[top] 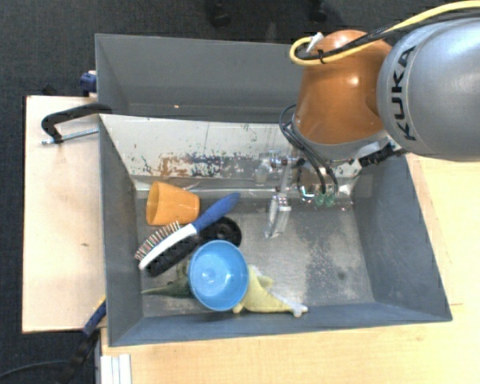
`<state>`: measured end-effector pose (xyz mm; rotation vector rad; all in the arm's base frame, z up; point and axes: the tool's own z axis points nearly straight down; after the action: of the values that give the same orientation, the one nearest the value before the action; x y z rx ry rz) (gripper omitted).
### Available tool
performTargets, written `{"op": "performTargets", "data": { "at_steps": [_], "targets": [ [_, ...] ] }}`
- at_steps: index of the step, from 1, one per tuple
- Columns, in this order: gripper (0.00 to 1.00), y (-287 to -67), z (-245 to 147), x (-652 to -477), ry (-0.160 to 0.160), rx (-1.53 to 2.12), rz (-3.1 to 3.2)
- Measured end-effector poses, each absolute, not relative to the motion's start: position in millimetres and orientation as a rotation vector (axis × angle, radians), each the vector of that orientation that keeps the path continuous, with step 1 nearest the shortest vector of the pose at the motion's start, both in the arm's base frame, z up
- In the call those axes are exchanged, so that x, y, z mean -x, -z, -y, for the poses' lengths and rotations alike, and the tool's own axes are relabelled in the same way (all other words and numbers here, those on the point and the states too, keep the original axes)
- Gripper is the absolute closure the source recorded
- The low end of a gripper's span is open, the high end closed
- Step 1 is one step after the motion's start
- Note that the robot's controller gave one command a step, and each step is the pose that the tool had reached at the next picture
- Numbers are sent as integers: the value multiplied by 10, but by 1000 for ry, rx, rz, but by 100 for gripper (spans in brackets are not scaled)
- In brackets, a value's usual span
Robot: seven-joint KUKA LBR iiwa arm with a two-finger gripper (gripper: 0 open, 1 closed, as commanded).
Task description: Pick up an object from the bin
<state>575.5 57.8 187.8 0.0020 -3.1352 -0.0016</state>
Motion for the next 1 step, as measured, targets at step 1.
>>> {"op": "performTargets", "data": {
  "at_steps": [1],
  "targets": [
    [0, -882, -1252, -5694, 0, -303, 3147]
  ]
}}
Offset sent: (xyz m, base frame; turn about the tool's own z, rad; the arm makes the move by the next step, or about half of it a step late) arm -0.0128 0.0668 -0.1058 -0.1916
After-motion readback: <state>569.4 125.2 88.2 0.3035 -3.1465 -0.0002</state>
